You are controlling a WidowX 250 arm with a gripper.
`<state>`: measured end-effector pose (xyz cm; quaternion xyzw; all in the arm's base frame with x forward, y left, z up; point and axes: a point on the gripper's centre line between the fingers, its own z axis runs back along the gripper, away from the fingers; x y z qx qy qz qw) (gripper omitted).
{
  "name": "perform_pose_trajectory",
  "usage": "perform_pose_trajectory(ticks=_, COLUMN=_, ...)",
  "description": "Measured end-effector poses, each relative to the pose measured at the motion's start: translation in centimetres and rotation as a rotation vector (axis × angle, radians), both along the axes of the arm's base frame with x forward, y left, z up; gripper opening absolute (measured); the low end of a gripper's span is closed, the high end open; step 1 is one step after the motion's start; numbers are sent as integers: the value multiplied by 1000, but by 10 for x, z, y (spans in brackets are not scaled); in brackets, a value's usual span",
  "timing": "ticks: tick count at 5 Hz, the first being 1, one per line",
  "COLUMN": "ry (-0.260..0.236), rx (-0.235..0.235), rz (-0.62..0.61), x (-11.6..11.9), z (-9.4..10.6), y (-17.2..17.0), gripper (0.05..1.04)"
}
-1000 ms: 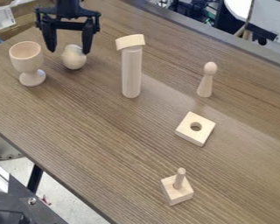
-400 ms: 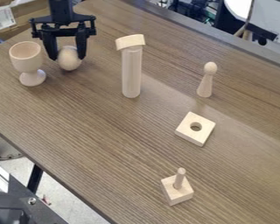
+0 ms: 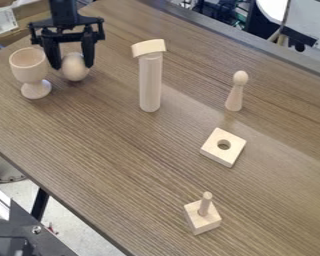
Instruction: Put the ball in the cup
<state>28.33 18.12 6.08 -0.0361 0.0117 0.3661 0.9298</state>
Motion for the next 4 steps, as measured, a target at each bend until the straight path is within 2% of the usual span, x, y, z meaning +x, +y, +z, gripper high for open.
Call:
perform_pose_trajectory(ticks=1, ry=-88, rx=13, rz=-1, x=8, z=27, y=0, gripper=717)
perform_pose_trajectory(ticks=2, ry=-115, rx=5, rz=1, x=10, z=33, y=1, gripper=717)
perform_pose_trajectory(ticks=3, ry=-114, rx=8, rz=2, x=6, z=42, y=2, gripper=717)
perform_pose_trajectory(ticks=4, ry=-125, rx=24, rz=26, x=-7, z=57, y=8, gripper=717)
